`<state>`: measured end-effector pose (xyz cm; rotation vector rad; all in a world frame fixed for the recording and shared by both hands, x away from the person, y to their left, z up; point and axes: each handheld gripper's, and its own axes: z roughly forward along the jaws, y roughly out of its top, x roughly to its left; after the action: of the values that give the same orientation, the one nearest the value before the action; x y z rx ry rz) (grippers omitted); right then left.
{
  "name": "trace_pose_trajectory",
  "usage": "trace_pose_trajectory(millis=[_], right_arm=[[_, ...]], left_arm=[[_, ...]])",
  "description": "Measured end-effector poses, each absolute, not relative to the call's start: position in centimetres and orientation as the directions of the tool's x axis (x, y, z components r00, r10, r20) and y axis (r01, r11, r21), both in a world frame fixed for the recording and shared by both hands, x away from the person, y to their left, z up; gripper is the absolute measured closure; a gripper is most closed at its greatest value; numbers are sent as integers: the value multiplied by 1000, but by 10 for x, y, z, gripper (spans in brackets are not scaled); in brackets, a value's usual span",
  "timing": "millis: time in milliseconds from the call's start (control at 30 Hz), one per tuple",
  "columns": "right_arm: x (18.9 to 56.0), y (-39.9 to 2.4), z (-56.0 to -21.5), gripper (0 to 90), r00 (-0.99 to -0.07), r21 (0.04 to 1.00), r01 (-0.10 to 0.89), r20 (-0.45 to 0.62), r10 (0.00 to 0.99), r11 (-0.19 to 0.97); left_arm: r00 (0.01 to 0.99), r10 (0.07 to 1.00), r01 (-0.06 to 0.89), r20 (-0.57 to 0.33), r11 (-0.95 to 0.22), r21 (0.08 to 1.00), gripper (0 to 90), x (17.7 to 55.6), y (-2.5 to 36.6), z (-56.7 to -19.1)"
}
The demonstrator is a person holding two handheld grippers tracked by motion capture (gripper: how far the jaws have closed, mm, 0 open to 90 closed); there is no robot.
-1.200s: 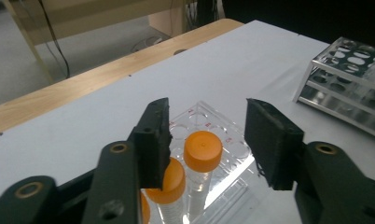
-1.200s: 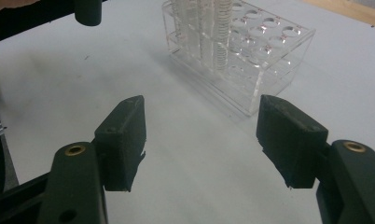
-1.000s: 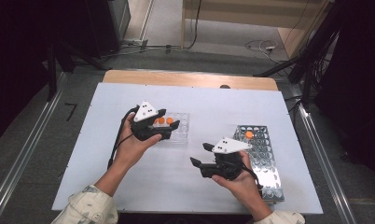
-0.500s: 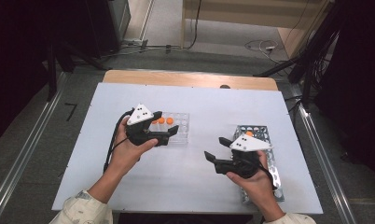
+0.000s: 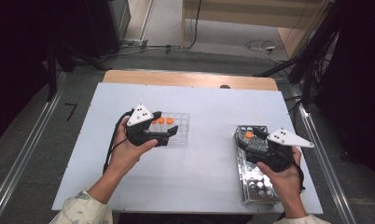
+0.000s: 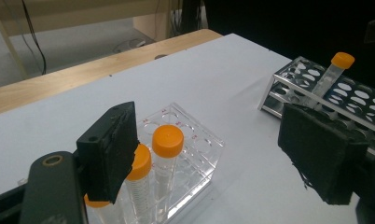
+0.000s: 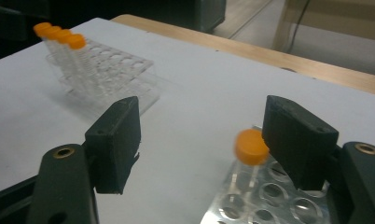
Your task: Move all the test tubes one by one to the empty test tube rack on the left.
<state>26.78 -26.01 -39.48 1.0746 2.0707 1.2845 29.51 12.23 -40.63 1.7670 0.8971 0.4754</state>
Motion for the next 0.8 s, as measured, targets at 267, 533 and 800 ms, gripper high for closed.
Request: trace_pose_trajectory(millis=[267, 533, 800], right_arm=[[283, -281, -409, 294, -539, 883, 397, 3, 842, 251], [293, -280, -424, 403, -600, 837, 403, -65, 798, 371], [303, -279, -432, 533, -625, 788, 440, -75, 777, 430]], left_arm=[[641, 762, 347, -96, -175, 921, 213, 295, 122, -407], [642, 761, 352, -97, -179, 919, 213, 296, 121, -409], [651, 753, 352, -99, -183, 918, 213, 295, 118, -409]])
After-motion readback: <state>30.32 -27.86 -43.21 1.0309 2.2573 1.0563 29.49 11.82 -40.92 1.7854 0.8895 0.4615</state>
